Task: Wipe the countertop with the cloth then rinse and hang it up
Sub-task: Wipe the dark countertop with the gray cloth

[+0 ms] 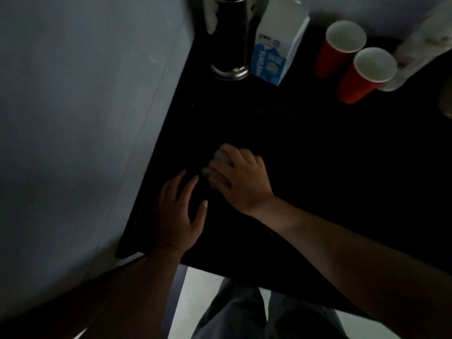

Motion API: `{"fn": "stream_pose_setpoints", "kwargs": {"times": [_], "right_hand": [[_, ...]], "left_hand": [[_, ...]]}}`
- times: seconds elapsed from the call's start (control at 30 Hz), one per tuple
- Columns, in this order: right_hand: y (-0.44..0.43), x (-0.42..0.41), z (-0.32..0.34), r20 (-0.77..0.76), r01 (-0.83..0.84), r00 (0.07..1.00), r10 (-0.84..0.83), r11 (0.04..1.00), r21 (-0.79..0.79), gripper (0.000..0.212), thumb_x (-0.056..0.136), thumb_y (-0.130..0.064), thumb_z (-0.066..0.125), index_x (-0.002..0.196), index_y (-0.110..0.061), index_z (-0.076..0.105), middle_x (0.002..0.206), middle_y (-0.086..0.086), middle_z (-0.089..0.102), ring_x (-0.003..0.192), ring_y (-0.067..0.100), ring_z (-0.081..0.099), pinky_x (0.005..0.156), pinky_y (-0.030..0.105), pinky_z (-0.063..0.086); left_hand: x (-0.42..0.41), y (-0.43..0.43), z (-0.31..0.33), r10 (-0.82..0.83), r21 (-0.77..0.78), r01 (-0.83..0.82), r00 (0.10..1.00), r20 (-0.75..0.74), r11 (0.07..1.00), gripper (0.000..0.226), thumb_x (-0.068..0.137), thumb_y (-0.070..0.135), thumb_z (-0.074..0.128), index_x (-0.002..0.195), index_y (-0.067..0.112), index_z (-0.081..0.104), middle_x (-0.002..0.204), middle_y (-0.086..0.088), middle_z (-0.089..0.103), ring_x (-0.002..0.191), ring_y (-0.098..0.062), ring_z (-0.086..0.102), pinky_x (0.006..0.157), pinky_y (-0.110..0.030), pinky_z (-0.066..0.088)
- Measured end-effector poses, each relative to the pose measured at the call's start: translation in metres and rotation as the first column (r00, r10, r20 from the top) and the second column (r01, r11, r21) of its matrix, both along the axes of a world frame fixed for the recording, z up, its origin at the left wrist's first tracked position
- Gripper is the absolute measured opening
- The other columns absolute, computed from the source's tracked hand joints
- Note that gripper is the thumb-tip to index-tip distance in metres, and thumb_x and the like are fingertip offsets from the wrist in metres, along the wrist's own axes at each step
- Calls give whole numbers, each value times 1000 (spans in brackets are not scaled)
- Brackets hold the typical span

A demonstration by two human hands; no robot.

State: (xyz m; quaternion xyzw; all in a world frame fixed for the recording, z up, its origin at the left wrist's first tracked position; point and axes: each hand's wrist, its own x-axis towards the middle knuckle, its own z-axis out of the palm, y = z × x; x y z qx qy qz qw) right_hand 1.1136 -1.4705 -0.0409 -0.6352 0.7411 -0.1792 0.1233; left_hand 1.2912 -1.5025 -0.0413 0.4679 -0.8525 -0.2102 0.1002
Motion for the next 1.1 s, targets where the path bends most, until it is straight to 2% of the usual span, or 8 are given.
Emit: {"fn": "stream_pose_setpoints", "kwargs": {"times": [0.1, 0.2, 0.3, 0.47, 0.7, 0.87, 1.0, 1.1], "right_hand": [[61, -40, -3, -61, 158, 986, -156, 987, 39, 31, 85, -55, 46, 110, -40, 58, 131, -5, 48, 108, 28, 50, 81, 38, 39], [74, -84, -2, -77, 456, 890, -450, 885, 93, 33, 88, -54, 44, 116, -39, 53, 136, -4, 37, 115, 29, 39, 88, 41, 35], [72, -73, 0, -62, 577, 817, -573, 812, 85, 37, 89, -52, 41, 120, -34, 54, 140, -2, 32, 119, 31, 36, 91, 46, 35], [93, 1, 0, -19, 454, 891, -454, 887, 83, 36, 85, -48, 51, 117, -35, 54, 139, -1, 33, 115, 27, 38, 88, 43, 37], [173, 29, 2, -100, 319, 944, -315, 947, 27, 33, 85, -50, 52, 112, -32, 57, 133, 3, 48, 104, 26, 51, 79, 38, 42], [209, -15, 2, -119, 580, 813, -571, 812, 68, 36, 88, -47, 51, 118, -29, 56, 136, 4, 42, 109, 31, 44, 85, 45, 39], [174, -8, 4, -80, 815, 580, -811, 575, 77, 33, 89, -45, 48, 117, -30, 58, 138, 4, 37, 113, 31, 40, 87, 45, 35], [140, 32, 7, -41, 772, 636, -771, 634, 41, 27, 87, -45, 49, 110, -33, 59, 133, 2, 42, 107, 29, 43, 82, 41, 36]], "left_hand": [[0, 1, -2, 7, 4, -7, 1000, -10, 1000, 56, 83, 44, 45, 131, 16, 54, 142, -12, 45, 128, -34, 39, 104, -49, 33], [0, 2, -1, 11, 4, -10, 999, -36, 1000, 57, 83, 44, 45, 130, 14, 55, 142, -14, 46, 128, -36, 40, 104, -52, 34], [-1, 5, 3, 0, -3, 0, 1000, -28, 1000, 59, 83, 45, 42, 130, 11, 55, 142, -16, 45, 129, -38, 39, 105, -53, 33], [2, 16, 6, -47, 1, 47, 996, 70, 999, 59, 88, 42, 39, 139, 11, 45, 150, -17, 34, 137, -37, 30, 111, -53, 25], [1, 88, -3, -191, -49, 202, 968, 165, 978, 51, 87, 46, 35, 133, 28, 48, 147, -3, 42, 136, -25, 34, 109, -56, 21], [4, 88, -11, -180, -78, 195, 969, 172, 978, 51, 89, 49, 32, 135, 32, 44, 148, -3, 40, 137, -24, 29, 109, -58, 19], [3, 90, -14, -175, -114, 195, 970, 169, 974, 50, 89, 46, 33, 134, 30, 45, 146, -5, 44, 134, -26, 33, 106, -59, 24], [4, 87, -15, -173, -92, 192, 968, 183, 977, 50, 88, 46, 33, 135, 31, 42, 146, -5, 43, 135, -25, 32, 106, -58, 24]]}}
